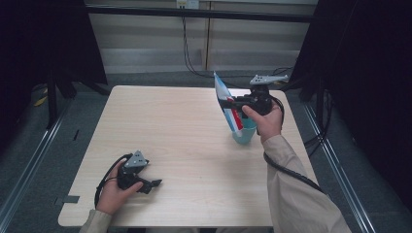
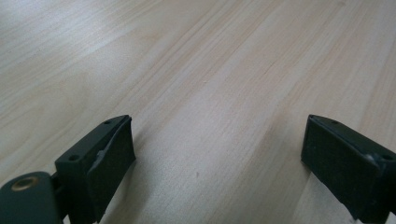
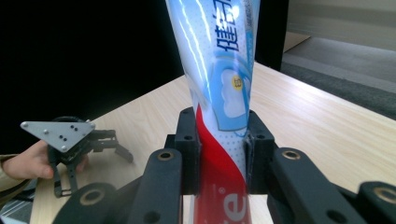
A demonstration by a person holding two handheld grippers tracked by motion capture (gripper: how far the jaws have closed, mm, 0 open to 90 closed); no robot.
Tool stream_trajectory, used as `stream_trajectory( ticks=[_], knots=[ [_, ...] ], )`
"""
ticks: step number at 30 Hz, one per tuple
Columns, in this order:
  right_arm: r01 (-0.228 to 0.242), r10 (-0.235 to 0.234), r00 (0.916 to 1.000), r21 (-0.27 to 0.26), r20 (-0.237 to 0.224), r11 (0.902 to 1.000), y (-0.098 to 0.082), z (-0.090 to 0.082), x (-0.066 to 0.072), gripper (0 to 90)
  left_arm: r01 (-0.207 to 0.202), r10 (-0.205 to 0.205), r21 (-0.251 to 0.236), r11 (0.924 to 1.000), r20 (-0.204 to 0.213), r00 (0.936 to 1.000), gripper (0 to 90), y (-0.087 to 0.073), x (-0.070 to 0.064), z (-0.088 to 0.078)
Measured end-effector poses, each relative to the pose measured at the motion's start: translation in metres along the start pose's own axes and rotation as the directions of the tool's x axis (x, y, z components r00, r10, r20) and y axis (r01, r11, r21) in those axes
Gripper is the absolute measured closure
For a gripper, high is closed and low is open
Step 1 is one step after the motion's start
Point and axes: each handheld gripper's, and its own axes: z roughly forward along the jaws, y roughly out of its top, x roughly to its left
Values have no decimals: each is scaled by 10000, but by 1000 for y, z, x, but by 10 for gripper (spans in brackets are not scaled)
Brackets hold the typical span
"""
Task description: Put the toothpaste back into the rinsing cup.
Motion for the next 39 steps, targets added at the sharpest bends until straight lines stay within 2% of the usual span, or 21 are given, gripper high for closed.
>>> stream_trajectory(
  ticks=[14, 28, 39],
  knots=[
    [-163, 183, 9986, -402, 499, 9991, 1, -7, -12, 729, 4, -4, -7, 10000, 1, 10000, 90, 0, 0, 0],
    [-224, 322, 9922, -820, 1203, 9964, 0, -9, -23, 729, 0, 0, -3, 10000, -7, 10000, 90, 0, 0, 0],
    [-358, 493, 9884, -952, 1436, 9948, -2, -8, -33, 729, 2, -2, 7, 10000, 1, 10000, 89, 0, 0, 0]
  ],
)
